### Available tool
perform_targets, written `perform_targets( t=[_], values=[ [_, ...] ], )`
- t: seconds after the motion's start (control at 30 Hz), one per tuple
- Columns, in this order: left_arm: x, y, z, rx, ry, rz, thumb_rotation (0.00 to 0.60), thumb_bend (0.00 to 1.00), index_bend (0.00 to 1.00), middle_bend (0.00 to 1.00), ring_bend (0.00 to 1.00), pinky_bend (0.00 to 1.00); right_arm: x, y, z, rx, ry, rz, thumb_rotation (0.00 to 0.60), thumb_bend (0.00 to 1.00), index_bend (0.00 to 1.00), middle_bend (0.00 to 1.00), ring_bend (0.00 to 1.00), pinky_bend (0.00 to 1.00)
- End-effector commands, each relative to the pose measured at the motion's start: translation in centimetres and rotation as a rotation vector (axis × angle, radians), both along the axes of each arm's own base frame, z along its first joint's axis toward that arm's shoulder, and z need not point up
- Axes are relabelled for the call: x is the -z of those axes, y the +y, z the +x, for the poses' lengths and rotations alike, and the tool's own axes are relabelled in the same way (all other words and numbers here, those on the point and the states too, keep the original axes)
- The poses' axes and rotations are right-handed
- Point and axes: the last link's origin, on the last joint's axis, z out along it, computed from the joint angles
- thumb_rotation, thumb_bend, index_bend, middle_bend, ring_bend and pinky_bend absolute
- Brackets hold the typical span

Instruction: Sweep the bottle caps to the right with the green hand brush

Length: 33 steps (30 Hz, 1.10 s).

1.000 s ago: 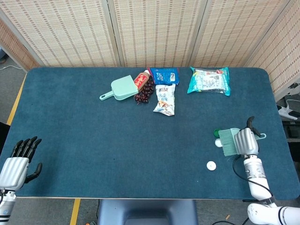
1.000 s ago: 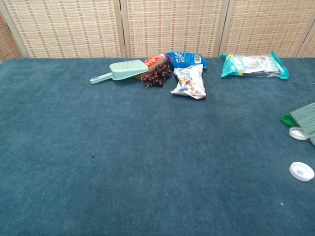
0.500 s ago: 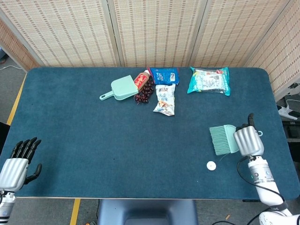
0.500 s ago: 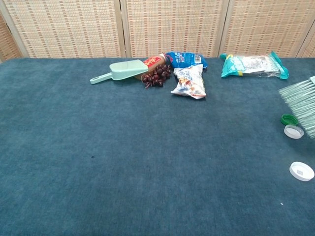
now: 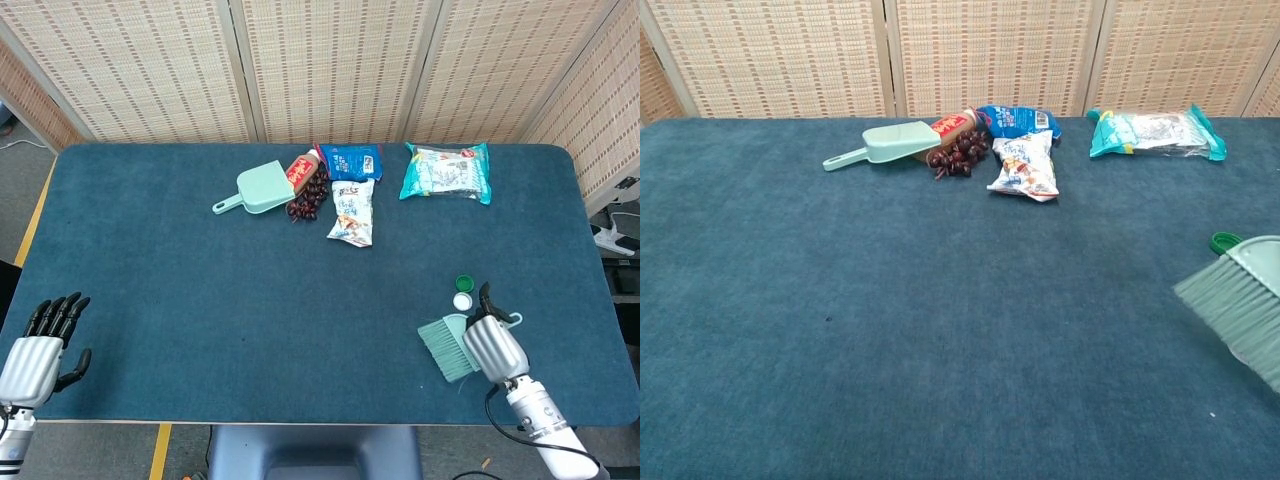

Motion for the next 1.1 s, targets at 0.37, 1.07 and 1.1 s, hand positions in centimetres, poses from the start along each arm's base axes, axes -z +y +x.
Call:
perform_targets(
  t=[0.37, 1.07, 1.1],
  values=[
    [0.1, 0.0, -0.1, -0.002, 0.005, -0.003, 0.6, 0.46, 0.0, 0.0, 0.0, 0.01, 1.3, -1.6, -1.8, -0.013, 0.137, -0.047, 0.6, 0.52, 0.94, 0.87, 0.58, 0.16],
    [0.0, -0.1, -0.1, -0.007, 0.004, 0.003, 0.6, 0.46, 0.0, 0.0, 0.0, 0.01, -1.6, -6.6, -4.0, 0.096, 0.122, -0.235, 0.6, 0.52, 0.94, 0.87, 0.58, 0.16],
    [0.0, -0.1, -0.1, -0.007, 0.004, 0.003, 0.6, 0.46, 0.0, 0.0, 0.0, 0.01, -1.9, -6.5, -3.9, 0.103, 0.092, -0.236, 0.6, 0.52, 0.94, 0.87, 0.58, 0.16]
  ],
)
